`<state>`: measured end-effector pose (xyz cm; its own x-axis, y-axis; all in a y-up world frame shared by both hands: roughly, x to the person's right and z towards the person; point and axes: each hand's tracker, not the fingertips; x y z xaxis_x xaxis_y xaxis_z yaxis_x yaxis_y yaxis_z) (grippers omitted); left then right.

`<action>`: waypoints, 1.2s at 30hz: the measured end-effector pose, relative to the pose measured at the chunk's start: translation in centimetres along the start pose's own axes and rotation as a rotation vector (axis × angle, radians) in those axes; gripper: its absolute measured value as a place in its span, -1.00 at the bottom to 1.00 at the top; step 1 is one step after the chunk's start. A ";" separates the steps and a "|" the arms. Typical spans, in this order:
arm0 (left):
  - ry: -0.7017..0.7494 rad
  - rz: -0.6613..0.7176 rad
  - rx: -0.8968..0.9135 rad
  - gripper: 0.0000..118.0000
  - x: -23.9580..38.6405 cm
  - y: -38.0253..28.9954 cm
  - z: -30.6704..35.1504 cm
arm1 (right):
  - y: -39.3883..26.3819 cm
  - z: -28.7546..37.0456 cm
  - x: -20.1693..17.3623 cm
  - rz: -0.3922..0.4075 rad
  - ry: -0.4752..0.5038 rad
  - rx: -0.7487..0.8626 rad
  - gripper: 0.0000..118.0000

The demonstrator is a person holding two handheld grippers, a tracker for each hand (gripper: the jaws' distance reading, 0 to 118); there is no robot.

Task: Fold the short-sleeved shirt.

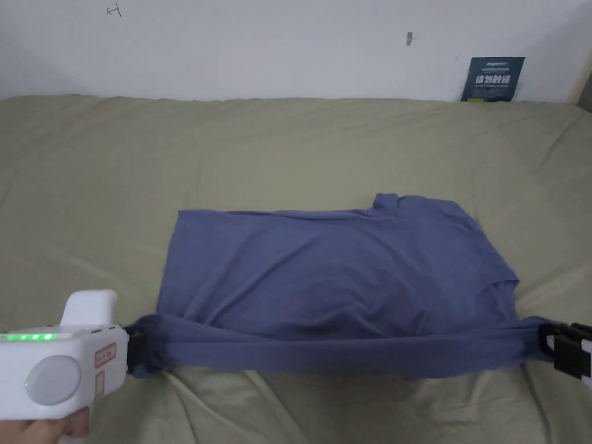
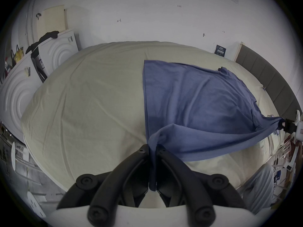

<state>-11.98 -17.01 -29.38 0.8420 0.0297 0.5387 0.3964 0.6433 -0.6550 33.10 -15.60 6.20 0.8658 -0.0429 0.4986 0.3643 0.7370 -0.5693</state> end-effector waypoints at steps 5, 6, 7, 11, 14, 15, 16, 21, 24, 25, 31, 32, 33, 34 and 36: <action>0.007 0.011 0.017 -0.92 0.3 4.5 -2.8 | 3.3 -3.9 1.7 -0.070 -0.074 0.006 -0.93; 0.006 0.014 0.018 -0.92 0.6 5.3 -3.4 | 3.8 -4.8 1.8 -0.073 -0.078 0.000 -0.93; 0.006 0.015 0.017 -0.93 0.7 6.0 -4.0 | 4.7 -6.2 1.7 -0.071 -0.081 -0.017 -0.93; 0.024 0.013 -0.011 -0.92 1.0 8.4 -7.6 | 6.5 -10.5 1.5 -0.064 -0.102 -0.066 -0.93; 0.038 0.027 -0.041 -0.93 1.0 9.0 -9.9 | 6.6 -13.3 1.6 -0.074 -0.111 -0.117 -0.93; 0.038 0.029 -0.051 -0.92 1.1 9.1 -10.6 | 6.7 -14.1 1.9 -0.084 -0.107 -0.134 -0.93; 0.039 0.031 -0.057 -0.92 1.2 9.1 -11.2 | 6.7 -14.8 2.0 -0.087 -0.108 -0.141 -0.93; 0.038 0.038 -0.066 -0.92 1.5 9.4 -12.8 | 6.9 -16.5 2.3 -0.131 -0.106 -0.154 -0.93; 0.027 0.057 -0.078 -0.71 1.4 9.5 -13.0 | 7.0 -16.6 2.9 -0.187 -0.102 -0.138 -0.53; 0.031 0.066 -0.085 -0.15 1.3 9.4 -12.9 | 7.0 -16.3 2.9 -0.197 -0.125 -0.134 0.09; 0.136 0.005 -0.080 0.97 -0.5 7.5 -10.3 | 5.9 -11.4 2.9 -0.209 -0.110 -0.103 1.00; 0.152 0.004 -0.084 0.97 -0.8 7.1 -9.8 | 5.5 -10.5 2.7 -0.204 -0.105 -0.108 1.00; 0.162 0.010 -0.093 0.97 -1.1 6.6 -9.2 | 5.1 -9.8 2.3 -0.202 -0.099 -0.108 1.00; 0.163 0.018 -0.100 0.94 -0.5 6.3 -7.7 | 4.7 -9.3 2.0 -0.200 -0.093 -0.111 1.00; 0.046 0.116 -0.035 -0.15 -1.2 4.9 -5.5 | 3.5 -8.2 1.9 -0.168 -0.081 -0.113 0.74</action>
<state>-9.00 -18.05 -36.14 0.8985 0.0667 0.4338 0.3072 0.6105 -0.7300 38.79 -18.63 -0.18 0.7609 -0.1004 0.6410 0.5411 0.6435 -0.5415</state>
